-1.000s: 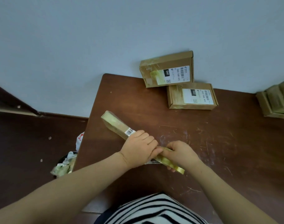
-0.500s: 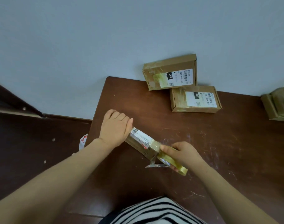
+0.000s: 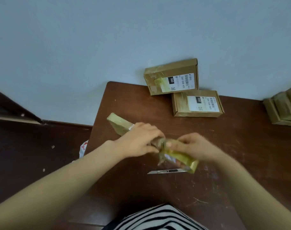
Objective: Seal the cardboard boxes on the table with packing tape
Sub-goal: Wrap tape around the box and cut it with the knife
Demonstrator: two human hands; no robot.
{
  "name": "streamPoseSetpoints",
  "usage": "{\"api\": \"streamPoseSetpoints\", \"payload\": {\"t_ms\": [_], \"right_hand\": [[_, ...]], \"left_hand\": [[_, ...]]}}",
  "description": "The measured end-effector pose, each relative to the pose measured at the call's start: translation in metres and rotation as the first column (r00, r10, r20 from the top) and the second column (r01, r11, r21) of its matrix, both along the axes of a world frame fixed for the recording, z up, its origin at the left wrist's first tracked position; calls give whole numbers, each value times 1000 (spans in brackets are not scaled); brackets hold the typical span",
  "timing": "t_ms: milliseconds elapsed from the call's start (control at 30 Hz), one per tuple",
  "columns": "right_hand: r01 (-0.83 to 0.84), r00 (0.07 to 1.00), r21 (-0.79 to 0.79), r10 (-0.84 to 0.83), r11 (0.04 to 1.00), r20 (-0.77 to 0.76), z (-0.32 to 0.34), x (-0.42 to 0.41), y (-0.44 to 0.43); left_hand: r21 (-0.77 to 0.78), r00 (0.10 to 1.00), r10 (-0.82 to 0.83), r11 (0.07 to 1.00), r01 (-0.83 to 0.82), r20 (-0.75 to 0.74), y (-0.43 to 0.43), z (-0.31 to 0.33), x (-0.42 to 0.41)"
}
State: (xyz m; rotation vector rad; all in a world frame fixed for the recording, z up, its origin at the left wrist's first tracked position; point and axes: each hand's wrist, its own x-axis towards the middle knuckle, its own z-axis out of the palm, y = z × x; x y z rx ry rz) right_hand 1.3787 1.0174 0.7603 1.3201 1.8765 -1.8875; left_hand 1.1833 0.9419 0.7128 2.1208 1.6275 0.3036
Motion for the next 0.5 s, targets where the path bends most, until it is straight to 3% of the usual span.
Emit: {"api": "streamPoseSetpoints", "payload": {"t_ms": [67, 133, 200, 267, 400, 500], "right_hand": [[-13, 988, 49, 20, 999, -152, 41, 0, 16], [2, 963, 144, 36, 990, -266, 73, -8, 26], [31, 935, 156, 27, 987, -355, 89, -27, 27], [64, 921, 154, 1, 986, -389, 93, -54, 26], [140, 928, 205, -57, 969, -367, 93, -100, 25], [137, 935, 200, -60, 970, -349, 93, -126, 21]], "left_hand": [[-116, 916, 201, 978, -171, 347, 0, 20, -14], [-304, 693, 377, 924, -233, 614, -3, 33, -27], [-377, 497, 428, 903, -206, 755, -5, 35, -34], [-392, 343, 463, 883, -259, 817, -6, 34, -34], [-476, -107, 469, 815, -331, 877, -2, 24, -42], [-534, -272, 462, 693, -484, 844, 5, 17, -45]]}}
